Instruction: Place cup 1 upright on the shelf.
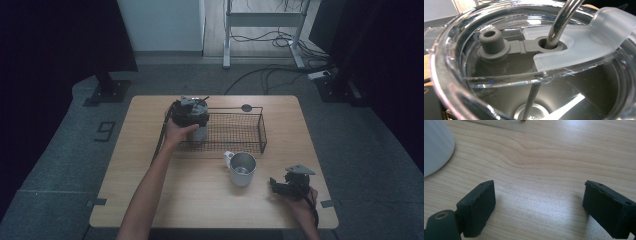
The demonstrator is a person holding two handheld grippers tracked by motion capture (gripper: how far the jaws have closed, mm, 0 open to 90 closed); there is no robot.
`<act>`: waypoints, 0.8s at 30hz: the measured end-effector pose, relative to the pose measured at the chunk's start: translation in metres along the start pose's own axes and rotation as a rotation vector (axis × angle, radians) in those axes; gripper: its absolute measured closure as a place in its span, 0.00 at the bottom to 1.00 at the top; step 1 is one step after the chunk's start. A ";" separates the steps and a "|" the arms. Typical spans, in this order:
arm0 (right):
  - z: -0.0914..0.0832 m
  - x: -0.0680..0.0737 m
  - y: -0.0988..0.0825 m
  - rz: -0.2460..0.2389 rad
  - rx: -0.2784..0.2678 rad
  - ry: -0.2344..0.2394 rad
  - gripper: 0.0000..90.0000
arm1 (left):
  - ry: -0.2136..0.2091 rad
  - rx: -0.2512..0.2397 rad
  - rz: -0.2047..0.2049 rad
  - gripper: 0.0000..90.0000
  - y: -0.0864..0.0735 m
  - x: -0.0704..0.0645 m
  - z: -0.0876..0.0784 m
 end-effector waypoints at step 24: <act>0.000 0.000 0.000 -0.001 0.000 0.001 0.12 | -0.002 -0.008 -0.002 0.05 -0.014 -0.004 0.002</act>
Point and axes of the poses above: each handheld gripper's, and its own axes: z roughly forward along the jaws, y roughly out of its top, x roughly to its left, the point moved 2 cm from there along z, roughly forward along the jaws, and after that the axes turned 11 degrees about z, right-handed, at the moved point
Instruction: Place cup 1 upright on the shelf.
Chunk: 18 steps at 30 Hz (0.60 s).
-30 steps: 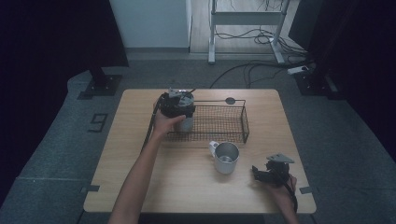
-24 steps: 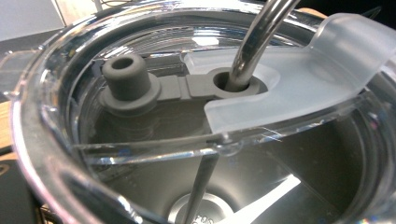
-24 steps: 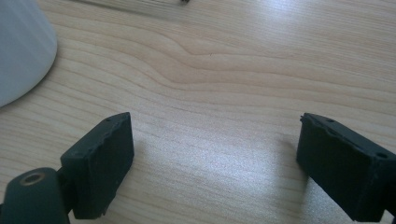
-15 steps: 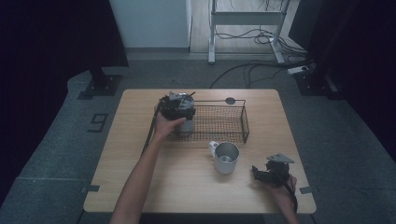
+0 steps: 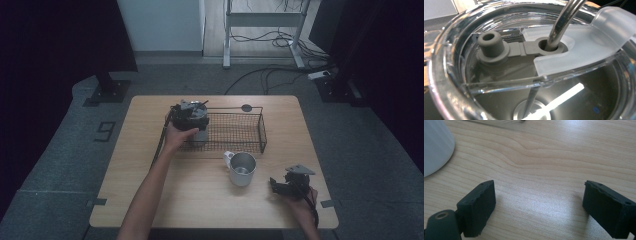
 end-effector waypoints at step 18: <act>0.000 0.000 0.000 0.001 -0.001 -0.001 0.13 | -0.004 -0.008 0.002 0.04 -0.005 -0.003 -0.005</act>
Point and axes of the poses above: each handheld gripper's, and its own axes: z roughly forward along the jaws, y roughly out of its top, x roughly to its left, the point moved 2 cm from there along z, roughly forward along the jaws, and after that the axes turned 11 degrees about z, right-handed, at the moved point
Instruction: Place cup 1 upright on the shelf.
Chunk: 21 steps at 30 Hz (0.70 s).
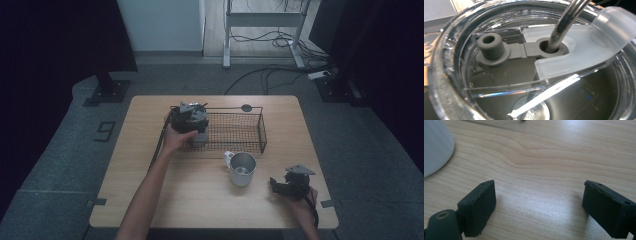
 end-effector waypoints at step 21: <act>0.000 0.000 0.000 -0.003 -0.001 -0.002 0.13 | -0.026 -0.096 -0.007 0.00 0.004 -0.001 -0.043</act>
Point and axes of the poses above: each handheld gripper's, and its own axes: z roughly forward along the jaws, y roughly out of its top, x roughly to its left, the point moved 2 cm from there along z, roughly forward along the jaws, and after that the axes turned 11 degrees about z, right-handed, at the moved point
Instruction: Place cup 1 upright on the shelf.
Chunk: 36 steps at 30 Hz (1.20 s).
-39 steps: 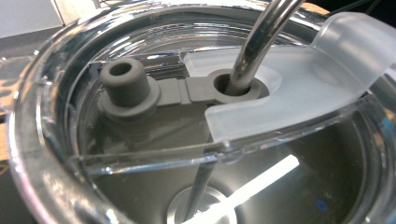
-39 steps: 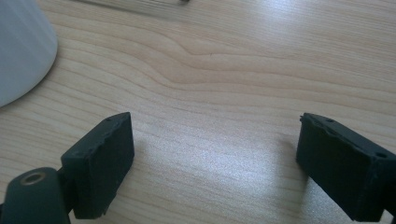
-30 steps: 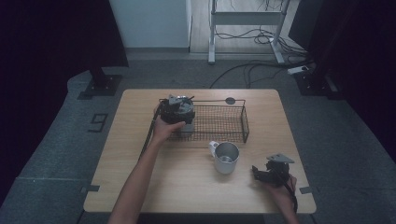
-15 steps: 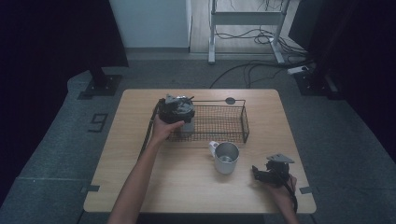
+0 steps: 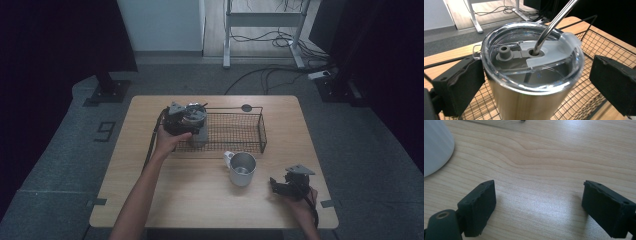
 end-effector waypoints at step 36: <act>0.000 0.000 0.000 0.004 0.000 -0.001 0.14 | -0.045 0.017 0.036 0.04 -0.060 -0.043 -0.081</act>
Point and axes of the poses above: each handheld gripper's, and its own axes: z roughly forward along the jaws, y roughly out of its top, x roughly to its left, the point moved 2 cm from there along z, roughly forward along the jaws, and after that the axes turned 11 degrees about z, right-handed, at the moved point
